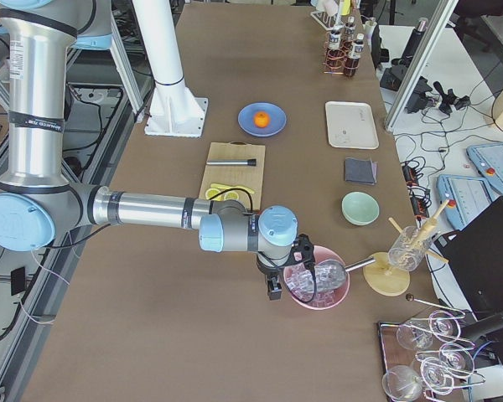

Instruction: Pick orange to plate

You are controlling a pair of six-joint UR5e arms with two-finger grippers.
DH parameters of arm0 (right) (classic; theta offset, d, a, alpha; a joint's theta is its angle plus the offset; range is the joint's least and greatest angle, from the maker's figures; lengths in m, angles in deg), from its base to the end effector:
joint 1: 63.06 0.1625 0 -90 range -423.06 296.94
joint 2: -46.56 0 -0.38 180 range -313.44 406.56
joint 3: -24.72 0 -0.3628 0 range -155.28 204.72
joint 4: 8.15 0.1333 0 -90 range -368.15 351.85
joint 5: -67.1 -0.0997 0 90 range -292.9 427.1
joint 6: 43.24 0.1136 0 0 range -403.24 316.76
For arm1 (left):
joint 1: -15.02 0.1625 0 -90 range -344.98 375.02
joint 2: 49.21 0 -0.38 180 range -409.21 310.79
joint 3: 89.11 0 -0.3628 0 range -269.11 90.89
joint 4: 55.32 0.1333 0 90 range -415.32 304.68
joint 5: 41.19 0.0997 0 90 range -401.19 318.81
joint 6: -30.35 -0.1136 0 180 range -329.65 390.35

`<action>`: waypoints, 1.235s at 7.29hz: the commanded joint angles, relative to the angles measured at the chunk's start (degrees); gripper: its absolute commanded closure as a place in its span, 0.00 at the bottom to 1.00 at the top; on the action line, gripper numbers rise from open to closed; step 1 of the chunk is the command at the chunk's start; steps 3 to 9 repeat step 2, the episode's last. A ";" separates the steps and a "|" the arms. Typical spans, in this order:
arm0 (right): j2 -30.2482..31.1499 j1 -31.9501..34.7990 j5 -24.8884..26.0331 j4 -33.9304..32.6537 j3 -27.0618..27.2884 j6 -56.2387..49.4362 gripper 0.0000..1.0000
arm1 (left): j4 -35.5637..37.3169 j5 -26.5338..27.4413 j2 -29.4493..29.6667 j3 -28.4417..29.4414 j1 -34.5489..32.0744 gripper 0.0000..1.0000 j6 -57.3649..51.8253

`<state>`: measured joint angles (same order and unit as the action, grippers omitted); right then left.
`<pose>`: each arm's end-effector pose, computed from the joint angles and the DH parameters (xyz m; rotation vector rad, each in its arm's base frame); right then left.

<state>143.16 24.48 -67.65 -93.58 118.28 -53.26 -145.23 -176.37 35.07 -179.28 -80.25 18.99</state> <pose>0.0352 -0.4223 0.6372 0.0769 -0.7792 -0.2170 -0.0906 -0.4080 0.6652 0.0216 0.7932 0.0618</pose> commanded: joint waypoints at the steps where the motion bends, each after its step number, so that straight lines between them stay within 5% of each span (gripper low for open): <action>1: 0.16 0.09 -0.07 0.00 0.05 0.00 0.00 | 0.00 0.00 -0.07 -0.27 0.00 0.02 -0.07; 9: 0.07 0.00 -0.07 0.00 0.05 0.00 0.00 | 0.00 0.00 -0.07 -0.10 0.00 0.02 0.02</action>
